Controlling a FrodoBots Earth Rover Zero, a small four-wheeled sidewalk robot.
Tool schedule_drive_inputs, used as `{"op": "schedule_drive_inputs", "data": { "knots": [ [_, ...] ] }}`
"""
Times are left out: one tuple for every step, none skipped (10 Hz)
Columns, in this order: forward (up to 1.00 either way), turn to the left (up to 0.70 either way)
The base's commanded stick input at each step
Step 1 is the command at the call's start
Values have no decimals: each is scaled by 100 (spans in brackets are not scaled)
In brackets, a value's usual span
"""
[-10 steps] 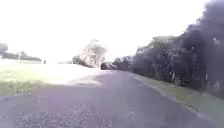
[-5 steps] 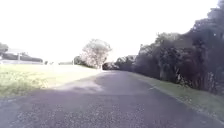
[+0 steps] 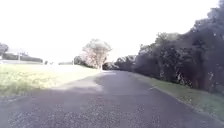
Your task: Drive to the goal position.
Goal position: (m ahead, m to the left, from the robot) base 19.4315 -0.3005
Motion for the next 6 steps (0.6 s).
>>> {"op": "schedule_drive_inputs", "data": {
  "knots": [
    [100, 0],
    [100, 0],
    [100, 0],
    [100, 0],
    [100, 0],
    [100, 0]
  ]
}}
